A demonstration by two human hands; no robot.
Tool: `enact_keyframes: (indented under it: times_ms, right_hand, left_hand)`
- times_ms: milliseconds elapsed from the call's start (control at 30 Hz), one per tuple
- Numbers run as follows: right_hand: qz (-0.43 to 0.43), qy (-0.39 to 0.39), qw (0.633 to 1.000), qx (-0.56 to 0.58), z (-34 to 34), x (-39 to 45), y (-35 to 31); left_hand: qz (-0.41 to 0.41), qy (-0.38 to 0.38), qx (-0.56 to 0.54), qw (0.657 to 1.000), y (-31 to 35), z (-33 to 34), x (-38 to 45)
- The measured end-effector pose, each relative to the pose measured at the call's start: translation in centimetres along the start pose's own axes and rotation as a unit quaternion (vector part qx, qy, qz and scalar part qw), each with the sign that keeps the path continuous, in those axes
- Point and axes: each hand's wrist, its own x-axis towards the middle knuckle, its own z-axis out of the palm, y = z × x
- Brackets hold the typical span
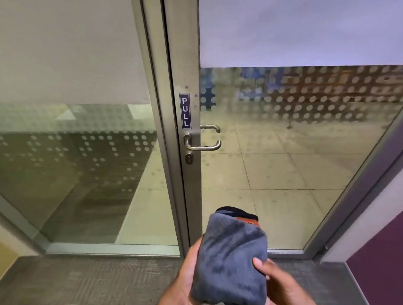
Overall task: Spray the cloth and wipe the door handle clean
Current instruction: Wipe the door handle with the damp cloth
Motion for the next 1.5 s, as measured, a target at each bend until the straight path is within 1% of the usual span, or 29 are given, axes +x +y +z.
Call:
enact_keyframes:
  times_ms: [33, 67, 100, 167, 233, 300, 367, 400, 433, 467, 500, 533, 567, 633, 667, 733, 767, 800, 833, 900, 933, 1000, 1100, 1167, 1233, 1300, 1367, 1433, 1500]
  right_hand:
    - [-0.012, 0.004, 1.000, 0.009, 0.1, 1.4, -0.1]
    - [-0.019, 0.002, 1.000, 0.003, 0.9, 2.1, 0.0]
    - [-0.028, -0.008, 1.000, 0.003, 1.1, 3.4, 0.1]
    - [-0.049, 0.008, 0.999, 0.012, 2.8, 6.6, -0.1]
    - [-0.091, 0.002, 0.995, 0.038, 4.6, 9.1, -0.3]
    - [-0.131, 0.022, 0.989, 0.057, 6.4, 11.7, -0.5]
    - [-0.176, 0.036, 0.983, 0.029, 8.5, 13.5, -0.9]
    - [-0.204, 0.055, 0.977, 0.001, 9.4, 14.6, -1.2]
    - [-0.237, 0.065, 0.969, -0.019, 10.2, 15.6, -1.5]
    - [-0.271, 0.067, 0.960, -0.032, 11.2, 16.5, -1.8]
    - [-0.302, 0.068, 0.950, -0.040, 12.2, 17.4, -2.2]
    - [-0.328, 0.078, 0.940, -0.056, 13.1, 18.2, -2.6]
    - [-0.356, 0.087, 0.928, -0.069, 13.8, 19.1, -2.9]
    - [-0.412, 0.106, 0.901, -0.085, 15.3, 20.7, -3.8]
    - [-0.438, 0.112, 0.887, -0.093, 15.7, 21.5, -4.3]
    - [-0.478, 0.113, 0.863, -0.116, 16.4, 22.8, -5.3]
    - [-0.491, 0.115, 0.853, -0.132, 16.6, 23.3, -5.8]
    - [-0.501, 0.121, 0.844, -0.150, 16.9, 23.8, -6.3]
    - [-0.509, 0.129, 0.834, -0.167, 17.2, 24.2, -6.8]
    - [-0.531, 0.153, 0.810, -0.198, 17.9, 25.4, -7.7]
    - [-0.544, 0.166, 0.795, -0.210, 18.2, 26.0, -8.1]
    - [-0.569, 0.187, 0.768, -0.227, 18.9, 27.5, -9.1]
    - [-0.599, 0.227, 0.718, -0.271, 19.7, 29.8, -10.4]
    - [-0.627, 0.263, 0.661, -0.318, 20.1, 31.3, -11.4]
    - [-0.657, 0.290, 0.579, -0.386, 20.5, 32.7, -12.6]
    - [-0.689, 0.297, 0.481, -0.453, 20.9, 34.1, -13.8]
    - [-0.696, 0.301, 0.406, -0.510, 20.9, 35.5, -14.8]
    - [-0.682, 0.304, 0.366, -0.556, 20.7, 36.8, -15.1]
    - [-0.661, 0.308, 0.345, -0.591, 20.6, 37.9, -14.9]
  left_hand:
    - [-0.025, -0.018, -0.036, 0.999, 1.2, -0.5, 1.3]
    - [-0.034, -0.030, -0.039, 0.998, 2.6, -0.7, 1.9]
    - [-0.044, -0.050, -0.031, 0.997, 4.1, -1.4, 3.2]
    - [-0.058, -0.083, 0.005, 0.995, 7.5, -2.7, 5.3]
    - [-0.077, -0.110, 0.022, 0.991, 10.7, -4.3, 7.2]
    - [-0.045, -0.128, 0.074, 0.988, 14.9, -5.8, 8.7]
    - [0.029, -0.135, 0.161, 0.977, 20.1, -6.1, 10.0]
    - [0.085, -0.128, 0.234, 0.960, 22.8, -6.2, 10.5]
    - [0.140, -0.119, 0.315, 0.931, 25.5, -6.1, 11.0]
    - [0.195, -0.112, 0.393, 0.892, 28.2, -5.7, 11.3]
    - [0.255, -0.115, 0.465, 0.840, 30.9, -5.2, 11.6]
    - [0.314, -0.119, 0.534, 0.776, 33.3, -4.4, 11.7]
    - [0.373, -0.117, 0.598, 0.699, 35.9, -3.5, 11.7]
    - [0.485, -0.113, 0.695, 0.519, 40.3, -1.5, 11.7]
    - [0.525, -0.109, 0.726, 0.430, 42.3, -0.4, 11.7]
    - [0.577, -0.096, 0.765, 0.270, 45.3, 1.7, 11.6]
    - [0.594, -0.093, 0.774, 0.200, 46.7, 2.6, 11.6]
    - [0.603, -0.091, 0.779, 0.142, 47.9, 3.4, 11.6]
    - [0.607, -0.092, 0.784, 0.092, 49.0, 4.2, 11.8]
    - [0.610, -0.096, 0.786, 0.011, 50.8, 5.5, 12.2]
    - [0.612, -0.097, 0.785, -0.020, 51.4, 6.0, 12.5]
    - [0.614, -0.094, 0.781, -0.066, 52.6, 6.7, 13.4]
    - [0.620, -0.082, 0.774, -0.103, 53.7, 6.7, 14.4]
    - [0.616, -0.064, 0.772, -0.142, 54.0, 6.4, 15.0]
    - [0.616, -0.045, 0.767, -0.173, 54.0, 6.1, 15.5]
    - [0.623, -0.031, 0.761, -0.178, 54.0, 6.0, 15.9]
    - [0.629, -0.024, 0.757, -0.175, 53.8, 6.1, 16.1]
    - [0.635, -0.019, 0.753, -0.174, 53.8, 6.1, 16.4]
    - [0.634, -0.019, 0.754, -0.174, 53.9, 6.1, 16.6]
